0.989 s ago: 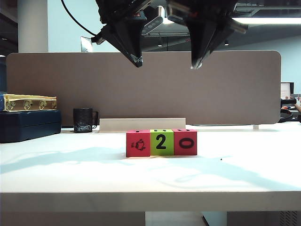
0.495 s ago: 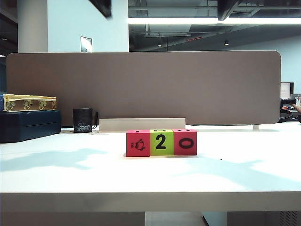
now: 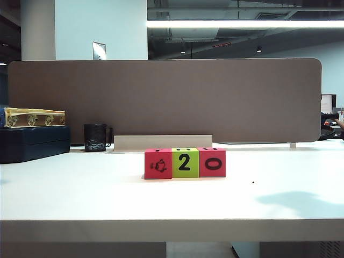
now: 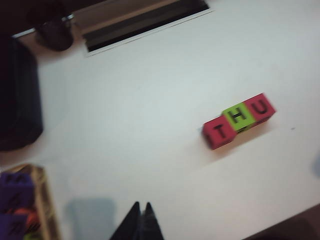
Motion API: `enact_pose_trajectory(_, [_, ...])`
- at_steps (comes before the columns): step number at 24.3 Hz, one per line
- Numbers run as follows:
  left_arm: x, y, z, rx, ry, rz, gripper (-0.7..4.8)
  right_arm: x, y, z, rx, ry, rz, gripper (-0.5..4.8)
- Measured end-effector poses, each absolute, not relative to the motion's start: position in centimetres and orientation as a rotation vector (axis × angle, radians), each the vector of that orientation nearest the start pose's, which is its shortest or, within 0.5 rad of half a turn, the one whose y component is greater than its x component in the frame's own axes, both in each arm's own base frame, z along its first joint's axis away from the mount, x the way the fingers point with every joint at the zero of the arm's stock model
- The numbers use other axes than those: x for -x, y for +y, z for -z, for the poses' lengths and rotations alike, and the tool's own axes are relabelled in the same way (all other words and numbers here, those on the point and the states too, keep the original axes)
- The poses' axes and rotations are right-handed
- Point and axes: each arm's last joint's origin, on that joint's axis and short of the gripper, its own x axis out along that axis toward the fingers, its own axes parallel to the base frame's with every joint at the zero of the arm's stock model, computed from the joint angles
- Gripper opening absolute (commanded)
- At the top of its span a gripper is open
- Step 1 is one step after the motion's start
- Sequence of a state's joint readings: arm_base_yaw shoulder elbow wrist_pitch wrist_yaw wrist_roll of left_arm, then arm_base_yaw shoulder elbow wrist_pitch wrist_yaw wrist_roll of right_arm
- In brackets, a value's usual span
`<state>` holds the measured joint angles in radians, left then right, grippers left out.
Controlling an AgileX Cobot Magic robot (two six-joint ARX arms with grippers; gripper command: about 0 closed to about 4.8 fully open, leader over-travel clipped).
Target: Select the appropriate blocks from the scattered letter blocks on the table and arrange them in a row to spell out "THU".
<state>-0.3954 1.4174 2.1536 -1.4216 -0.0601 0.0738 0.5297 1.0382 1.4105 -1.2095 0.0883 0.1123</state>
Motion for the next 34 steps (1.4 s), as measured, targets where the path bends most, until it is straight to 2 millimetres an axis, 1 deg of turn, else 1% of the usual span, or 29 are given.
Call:
enact_pose_trajectory(4, [-16.5,-5.8,-49.7,-0.226,0.640,0.251,-0.06,-10.2,5.4,-37.9,0.141,0.768,-0.286,-0.05])
enact_pose_trajectory(5, [-15.6,-5.3,-48.3,-0.210,0.613,0.232,-0.06,-9.0,4.6,-36.6,0.110,0.716,-0.257,-0.05])
enact_pose_trajectory(6, [-15.1,-5.0,-46.8,-0.204,0.597,0.225,-0.06,-8.3,4.2,-35.9,0.064,0.644,-0.253,-0.05])
enact_pose_trajectory(7, [-14.8,-4.9,-45.5,-0.202,0.581,0.220,-0.06,-8.2,4.1,-35.3,0.035,0.594,-0.256,-0.05])
enact_pose_trajectory(8, [-14.7,-4.9,-44.1,-0.198,0.565,0.217,-0.06,-7.4,3.6,-34.9,0.005,0.521,-0.258,-0.05])
enact_pose_trajectory(9, [-14.6,-4.8,-42.8,-0.196,0.553,0.215,-0.06,-7.1,3.4,-34.5,-0.011,0.477,-0.252,-0.05])
enact_pose_trajectory(10, [-14.5,-4.8,-41.3,-0.196,0.554,0.215,-0.06,-7.5,3.6,-33.9,-0.010,0.475,-0.242,-0.05])
enact_pose_trajectory(11, [-14.3,-4.7,-39.0,-0.189,0.526,0.208,-0.06,-6.8,3.1,-33.6,-0.047,0.375,-0.226,-0.05])
enact_pose_trajectory(12, [-14.0,-4.6,-37.3,-0.186,0.514,0.205,-0.06,-6.8,3.1,-32.8,-0.063,0.338,-0.223,-0.05])
enact_pose_trajectory(13, [-13.8,-4.5,-36.1,-0.186,0.515,0.203,-0.06,-7.0,3.2,-32.0,-0.065,0.333,-0.224,-0.05])
enact_pose_trajectory(14, [-13.6,-4.4,-34.1,-0.188,0.518,0.197,-0.06,-7.5,3.5,-30.5,-0.064,0.336,-0.225,-0.05])
enact_pose_trajectory(17, [-13.7,-4.4,-31.8,-0.187,0.506,0.178,-0.06,-8.5,4.1,-28.4,-0.062,0.341,-0.225,-0.05])
enact_pose_trajectory(18, [-13.5,-4.3,-30.5,-0.186,0.501,0.174,-0.06,-9.0,4.3,-27.1,-0.057,0.351,-0.223,-0.05])
enact_pose_trajectory(19, [-13.4,-4.3,-29.8,-0.182,0.497,0.173,-0.06,-9.2,4.5,-26.4,-0.056,0.355,-0.222,-0.05])
enact_pose_trajectory(20, [-13.3,-4.2,-28.8,-0.171,0.487,0.168,-0.06,-9.5,4.6,-25.3,-0.050,0.364,-0.214,-0.05])
enact_pose_trajectory(23, [-13.4,-4.2,-26.9,-0.157,0.485,0.163,-0.06,-9.8,4.7,-24.0,-0.045,0.360,-0.186,-0.05])
enact_pose_trajectory(26, [-13.6,-4.3,-24.9,-0.158,0.506,0.163,-0.06,-9.9,4.8,-22.5,-0.024,0.401,-0.173,-0.05])
enact_pose_trajectory(34, [-13.6,-4.4,-25.2,-0.137,0.481,0.161,-0.06,-10.0,4.8,-22.6,-0.030,0.389,-0.175,-0.05])
